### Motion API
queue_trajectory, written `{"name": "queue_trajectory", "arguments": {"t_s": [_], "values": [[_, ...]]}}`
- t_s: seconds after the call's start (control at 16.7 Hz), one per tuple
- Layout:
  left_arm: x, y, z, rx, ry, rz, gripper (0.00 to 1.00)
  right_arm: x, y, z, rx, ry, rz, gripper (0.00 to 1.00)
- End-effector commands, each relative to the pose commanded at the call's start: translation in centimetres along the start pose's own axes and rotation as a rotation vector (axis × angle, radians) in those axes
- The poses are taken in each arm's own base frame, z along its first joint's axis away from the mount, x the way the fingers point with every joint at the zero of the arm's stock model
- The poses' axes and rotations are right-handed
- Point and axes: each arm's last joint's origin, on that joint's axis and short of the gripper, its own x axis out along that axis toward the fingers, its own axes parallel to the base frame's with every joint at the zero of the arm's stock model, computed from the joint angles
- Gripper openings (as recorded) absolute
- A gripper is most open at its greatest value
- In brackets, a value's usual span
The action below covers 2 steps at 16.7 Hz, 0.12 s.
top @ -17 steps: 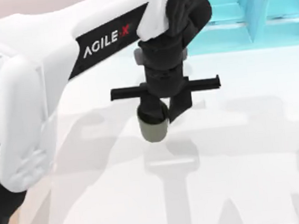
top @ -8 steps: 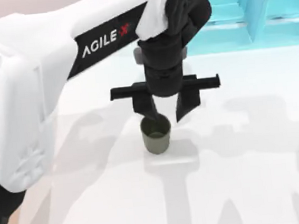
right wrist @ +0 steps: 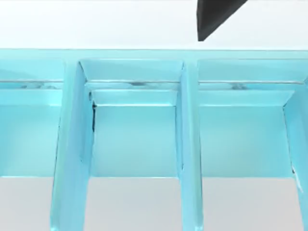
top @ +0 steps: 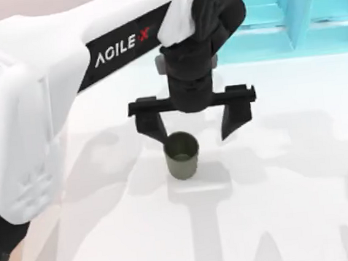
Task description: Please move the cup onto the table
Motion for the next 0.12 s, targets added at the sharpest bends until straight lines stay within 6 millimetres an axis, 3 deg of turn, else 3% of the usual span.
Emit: {"name": "queue_trajectory", "arguments": {"t_s": [0.12], "values": [[0.00,0.00,0.00,0.000,0.000,0.000,1.00,0.00,0.00,0.00,0.000,0.000,0.000,1.00]]}}
